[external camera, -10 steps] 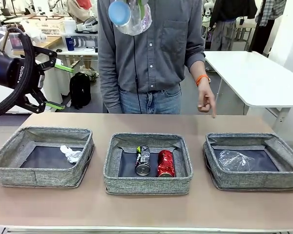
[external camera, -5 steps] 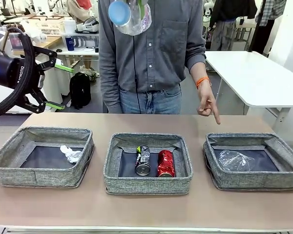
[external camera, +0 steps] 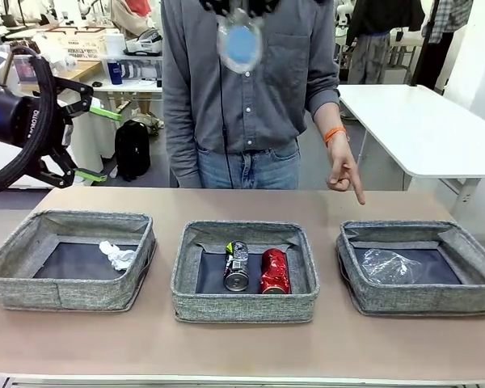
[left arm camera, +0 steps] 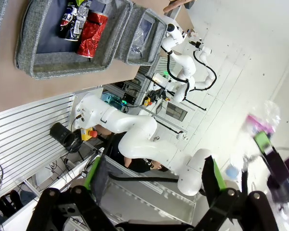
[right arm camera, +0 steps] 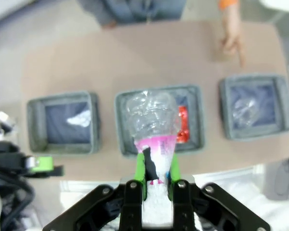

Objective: Sort the waste into the appropriate baskets.
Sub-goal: Place the picked waste into the Fabric basket indicated by the person.

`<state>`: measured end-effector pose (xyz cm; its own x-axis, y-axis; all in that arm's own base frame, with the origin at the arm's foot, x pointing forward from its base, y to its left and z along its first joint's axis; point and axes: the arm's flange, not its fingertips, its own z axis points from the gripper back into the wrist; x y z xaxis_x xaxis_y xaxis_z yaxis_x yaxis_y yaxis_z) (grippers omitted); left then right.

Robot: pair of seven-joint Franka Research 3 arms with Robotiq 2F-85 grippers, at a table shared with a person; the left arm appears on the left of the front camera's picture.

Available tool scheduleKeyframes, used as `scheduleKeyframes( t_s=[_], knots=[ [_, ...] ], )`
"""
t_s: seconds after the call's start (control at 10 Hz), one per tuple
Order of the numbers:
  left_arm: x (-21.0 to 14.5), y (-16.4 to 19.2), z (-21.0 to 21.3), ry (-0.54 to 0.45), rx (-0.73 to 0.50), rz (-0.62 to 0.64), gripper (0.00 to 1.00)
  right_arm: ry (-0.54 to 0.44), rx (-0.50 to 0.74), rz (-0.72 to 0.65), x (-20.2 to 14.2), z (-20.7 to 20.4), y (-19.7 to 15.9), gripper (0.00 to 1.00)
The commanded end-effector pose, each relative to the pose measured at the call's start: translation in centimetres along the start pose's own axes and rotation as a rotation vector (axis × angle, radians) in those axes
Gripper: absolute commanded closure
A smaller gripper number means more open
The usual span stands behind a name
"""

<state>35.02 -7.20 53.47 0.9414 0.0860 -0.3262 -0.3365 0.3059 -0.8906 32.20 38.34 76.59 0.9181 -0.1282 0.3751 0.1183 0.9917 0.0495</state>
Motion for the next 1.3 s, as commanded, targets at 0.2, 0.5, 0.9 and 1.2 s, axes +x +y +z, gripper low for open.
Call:
scheduleKeyframes(
  t_s=[0.2, 0.5, 0.9, 1.2],
  knots=[
    [-0.1, -0.4, -0.1, 0.006, -0.02, 0.004, 0.0, -0.137, 0.034, 0.061, -6.1, -10.4, -18.6, 0.79],
    [-0.1, -0.4, -0.1, 0.006, -0.02, 0.004, 0.0, -0.134, -0.002, -0.153, -6.1, -17.5, -27.7, 0.79],
    [-0.1, -0.4, -0.1, 0.006, -0.02, 0.004, 0.0, -0.073, -0.071, -0.268, -7.2, -21.6, -31.9, 0.79],
    [-0.1, -0.4, -0.1, 0.006, -0.02, 0.004, 0.0, -0.043, -0.051, -0.227, -6.5, -24.6, -33.6, 0.79]
  ],
)
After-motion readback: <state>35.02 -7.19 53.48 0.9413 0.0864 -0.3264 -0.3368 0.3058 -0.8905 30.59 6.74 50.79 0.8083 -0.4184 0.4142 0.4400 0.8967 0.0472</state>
